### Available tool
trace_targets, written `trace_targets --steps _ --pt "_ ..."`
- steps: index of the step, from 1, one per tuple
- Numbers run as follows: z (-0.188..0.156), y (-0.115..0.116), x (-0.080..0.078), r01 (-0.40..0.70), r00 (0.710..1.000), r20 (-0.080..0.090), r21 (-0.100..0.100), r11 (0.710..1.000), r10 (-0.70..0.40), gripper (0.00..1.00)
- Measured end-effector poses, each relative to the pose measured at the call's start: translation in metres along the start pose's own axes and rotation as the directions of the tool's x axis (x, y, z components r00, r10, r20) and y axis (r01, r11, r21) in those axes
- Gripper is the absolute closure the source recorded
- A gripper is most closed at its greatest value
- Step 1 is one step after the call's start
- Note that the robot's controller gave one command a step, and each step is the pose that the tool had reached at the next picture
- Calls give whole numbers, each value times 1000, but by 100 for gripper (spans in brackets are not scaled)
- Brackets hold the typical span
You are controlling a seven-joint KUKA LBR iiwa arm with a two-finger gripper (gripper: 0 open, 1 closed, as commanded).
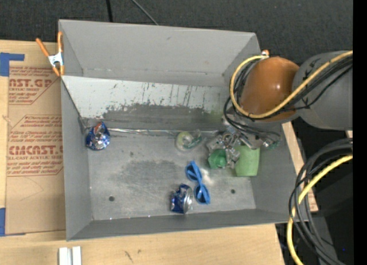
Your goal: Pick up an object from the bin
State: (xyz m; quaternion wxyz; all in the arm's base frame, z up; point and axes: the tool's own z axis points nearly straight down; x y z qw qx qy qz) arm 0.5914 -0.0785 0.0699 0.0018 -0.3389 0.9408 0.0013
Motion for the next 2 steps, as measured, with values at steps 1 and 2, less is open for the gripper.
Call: trace_targets --steps 1,2 --pt "-130 18 23 24 1000 2 8 1000 -24 100" --pt "-204 2 80 267 964 -2 6 964 -267 100"
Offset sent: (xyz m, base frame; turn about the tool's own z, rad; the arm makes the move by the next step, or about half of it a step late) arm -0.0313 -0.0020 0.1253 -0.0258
